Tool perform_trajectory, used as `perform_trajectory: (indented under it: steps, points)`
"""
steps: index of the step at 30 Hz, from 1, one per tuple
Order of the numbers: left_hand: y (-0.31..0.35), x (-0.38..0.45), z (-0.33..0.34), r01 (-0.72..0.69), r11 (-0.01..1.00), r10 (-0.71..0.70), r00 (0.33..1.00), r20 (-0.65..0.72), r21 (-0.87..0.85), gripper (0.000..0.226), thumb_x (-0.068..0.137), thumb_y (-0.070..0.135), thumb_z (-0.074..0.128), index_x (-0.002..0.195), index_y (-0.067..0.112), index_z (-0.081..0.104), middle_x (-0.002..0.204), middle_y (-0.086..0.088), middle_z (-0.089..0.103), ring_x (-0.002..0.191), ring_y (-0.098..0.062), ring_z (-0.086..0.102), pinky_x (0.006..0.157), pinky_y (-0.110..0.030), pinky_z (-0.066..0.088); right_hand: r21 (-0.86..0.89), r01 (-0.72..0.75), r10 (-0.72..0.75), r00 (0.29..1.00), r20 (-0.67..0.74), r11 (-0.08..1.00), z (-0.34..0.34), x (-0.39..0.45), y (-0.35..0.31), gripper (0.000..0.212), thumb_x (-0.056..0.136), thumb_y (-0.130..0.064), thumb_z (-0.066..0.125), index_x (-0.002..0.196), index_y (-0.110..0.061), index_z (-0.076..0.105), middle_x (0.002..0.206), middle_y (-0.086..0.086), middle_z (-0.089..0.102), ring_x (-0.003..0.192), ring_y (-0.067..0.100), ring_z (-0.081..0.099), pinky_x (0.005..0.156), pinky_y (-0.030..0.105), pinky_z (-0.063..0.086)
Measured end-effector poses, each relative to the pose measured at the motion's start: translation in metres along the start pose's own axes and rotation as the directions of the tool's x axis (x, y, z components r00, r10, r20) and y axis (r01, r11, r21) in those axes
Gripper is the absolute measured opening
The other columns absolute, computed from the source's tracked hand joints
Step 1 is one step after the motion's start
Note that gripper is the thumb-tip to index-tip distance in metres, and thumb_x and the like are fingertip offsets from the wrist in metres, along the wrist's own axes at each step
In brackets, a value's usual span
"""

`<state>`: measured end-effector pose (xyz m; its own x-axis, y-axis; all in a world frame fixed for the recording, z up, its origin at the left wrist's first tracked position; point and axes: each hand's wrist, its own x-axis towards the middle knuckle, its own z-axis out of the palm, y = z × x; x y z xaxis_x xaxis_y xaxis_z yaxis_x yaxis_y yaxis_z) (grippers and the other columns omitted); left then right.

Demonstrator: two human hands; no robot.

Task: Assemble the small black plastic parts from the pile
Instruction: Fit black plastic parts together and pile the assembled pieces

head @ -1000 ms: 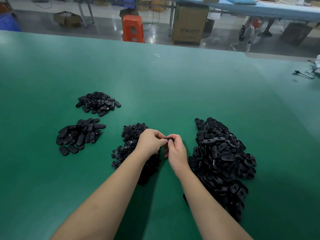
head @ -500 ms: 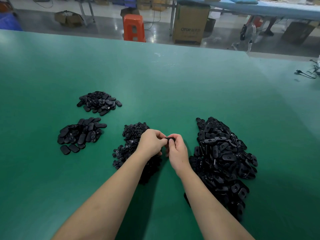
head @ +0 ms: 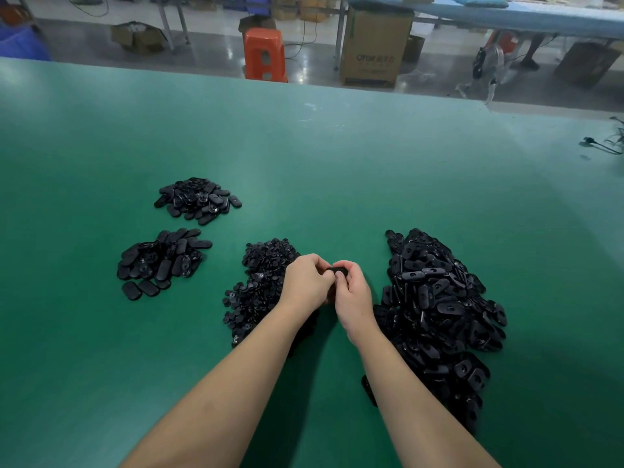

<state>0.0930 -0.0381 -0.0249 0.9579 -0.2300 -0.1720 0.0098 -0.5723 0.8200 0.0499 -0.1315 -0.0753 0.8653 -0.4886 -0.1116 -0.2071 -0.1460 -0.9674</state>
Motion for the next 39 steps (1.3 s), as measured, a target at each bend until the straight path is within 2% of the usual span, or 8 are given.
perform_trajectory:
  steps: [5,10,13,16,20,24,33,39]
  points:
    - [-0.001,-0.001,0.005,0.001,1.000,0.000,1.000,-0.029,0.011,0.007,0.090,0.015,0.062,0.089,0.013,0.068,0.084,-0.002,0.071,0.073,-0.024,0.068,0.075,-0.036,0.058,0.005,-0.017,0.017,1.000,0.003,1.000,-0.001,0.000,-0.001,0.019,0.103,-0.012,0.045,0.104,-0.026,0.058,0.105,-0.001,0.068,0.101,0.018,0.063,0.097,0.047,0.051]
    - [-0.004,-0.001,0.007,0.014,1.000,-0.014,0.999,-0.038,-0.010,0.007,0.089,0.016,0.062,0.089,0.014,0.069,0.083,0.001,0.070,0.074,-0.020,0.068,0.072,-0.032,0.056,0.014,-0.034,0.034,0.999,0.003,0.999,-0.001,-0.002,-0.003,0.022,0.103,-0.010,0.044,0.106,-0.026,0.059,0.107,0.000,0.068,0.104,0.020,0.064,0.098,0.049,0.051]
    - [-0.006,0.000,0.006,0.041,0.997,-0.042,0.999,-0.013,-0.069,0.006,0.089,0.015,0.063,0.088,0.014,0.068,0.081,-0.002,0.073,0.061,-0.021,0.071,0.060,-0.030,0.057,0.018,-0.039,0.039,0.999,0.012,0.999,-0.001,-0.003,-0.003,0.021,0.103,-0.010,0.044,0.107,-0.023,0.060,0.106,0.003,0.069,0.102,0.024,0.064,0.096,0.053,0.051]
    - [-0.009,0.002,0.002,0.060,0.991,-0.059,0.998,0.017,-0.119,0.006,0.090,0.013,0.064,0.086,0.015,0.069,0.076,-0.001,0.074,0.049,-0.021,0.070,0.048,-0.023,0.050,0.009,-0.031,0.031,0.999,0.016,0.999,-0.001,-0.004,-0.004,0.019,0.103,-0.011,0.046,0.106,-0.024,0.060,0.105,0.003,0.070,0.102,0.024,0.065,0.095,0.052,0.051]
    - [-0.013,0.005,-0.001,0.071,0.981,-0.062,0.997,0.055,-0.178,0.008,0.090,0.010,0.066,0.085,0.015,0.071,0.075,-0.001,0.075,0.051,-0.025,0.071,0.054,-0.037,0.061,-0.009,-0.026,0.026,1.000,0.017,1.000,0.000,-0.004,-0.003,0.018,0.103,-0.014,0.046,0.103,-0.027,0.059,0.102,0.000,0.070,0.097,0.024,0.066,0.091,0.053,0.053]
    - [-0.017,0.007,-0.002,0.074,0.976,-0.061,0.996,0.068,-0.205,0.009,0.088,0.009,0.067,0.084,0.014,0.072,0.075,-0.002,0.075,0.057,-0.028,0.073,0.061,-0.047,0.063,-0.011,-0.018,0.018,1.000,0.006,1.000,0.001,-0.005,-0.002,0.016,0.102,-0.014,0.047,0.103,-0.025,0.060,0.097,-0.001,0.071,0.093,0.023,0.066,0.087,0.054,0.054]
    - [-0.017,0.009,-0.006,0.066,0.980,-0.050,0.995,0.086,-0.189,0.007,0.087,0.007,0.069,0.085,0.012,0.073,0.081,-0.006,0.075,0.063,-0.025,0.074,0.063,-0.046,0.063,-0.028,0.001,-0.001,1.000,0.013,1.000,0.002,-0.004,0.000,0.016,0.100,-0.018,0.048,0.101,-0.030,0.059,0.095,-0.004,0.071,0.093,0.023,0.067,0.085,0.054,0.056]
    - [-0.019,0.009,-0.008,0.074,0.973,-0.052,0.993,0.105,-0.217,0.008,0.090,0.008,0.068,0.085,0.011,0.073,0.076,-0.004,0.076,0.057,-0.028,0.073,0.063,-0.047,0.063,-0.056,0.030,-0.030,1.000,0.005,0.998,0.002,-0.003,0.002,0.018,0.101,-0.017,0.049,0.098,-0.033,0.058,0.092,-0.007,0.071,0.088,0.016,0.067,0.084,0.046,0.056]
